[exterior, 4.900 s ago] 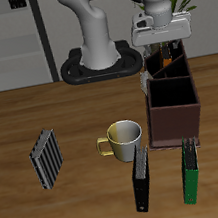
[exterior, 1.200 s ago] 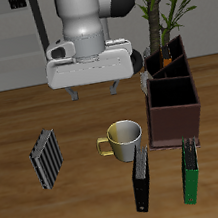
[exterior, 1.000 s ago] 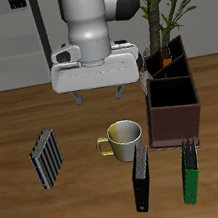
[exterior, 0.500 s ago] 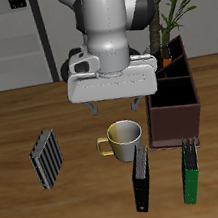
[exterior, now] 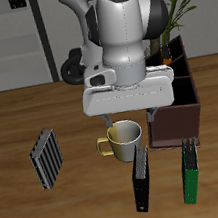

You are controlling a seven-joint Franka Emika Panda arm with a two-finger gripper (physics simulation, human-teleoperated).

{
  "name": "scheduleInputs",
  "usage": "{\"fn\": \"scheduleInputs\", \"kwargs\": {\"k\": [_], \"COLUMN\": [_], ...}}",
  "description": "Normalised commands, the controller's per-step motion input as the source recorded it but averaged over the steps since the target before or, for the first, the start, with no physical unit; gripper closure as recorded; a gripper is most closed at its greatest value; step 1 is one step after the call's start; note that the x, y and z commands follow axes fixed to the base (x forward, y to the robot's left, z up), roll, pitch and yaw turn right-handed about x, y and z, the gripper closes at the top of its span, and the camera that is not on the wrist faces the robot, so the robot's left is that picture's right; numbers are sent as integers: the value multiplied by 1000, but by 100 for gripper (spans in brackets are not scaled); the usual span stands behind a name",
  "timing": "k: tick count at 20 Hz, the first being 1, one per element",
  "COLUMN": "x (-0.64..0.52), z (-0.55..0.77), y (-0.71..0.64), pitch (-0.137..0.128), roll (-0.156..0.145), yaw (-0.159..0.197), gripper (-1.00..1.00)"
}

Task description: Place the yellow book into the left desk caddy's front compartment and place the orange book into the left desk caddy's left compartment and place the black book into the left desk caddy's back compartment

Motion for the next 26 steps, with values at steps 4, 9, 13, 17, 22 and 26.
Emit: {"fn": "scheduleInputs", "kwargs": {"k": [4,9,13,17,22,26], "x": [209,114,96,78,52,61], "z": [-99,-236,-233,-306,-229,-259], "y": [52,-35,51,33,12,33], "pitch": [-2,10,3,15,10,0], "roll": [-8,-12,20,5,0,15], "yaw": [-9,-36,-15,4,-10,-19], "gripper": [-100,-100,-100,-100,-100,-100]}}
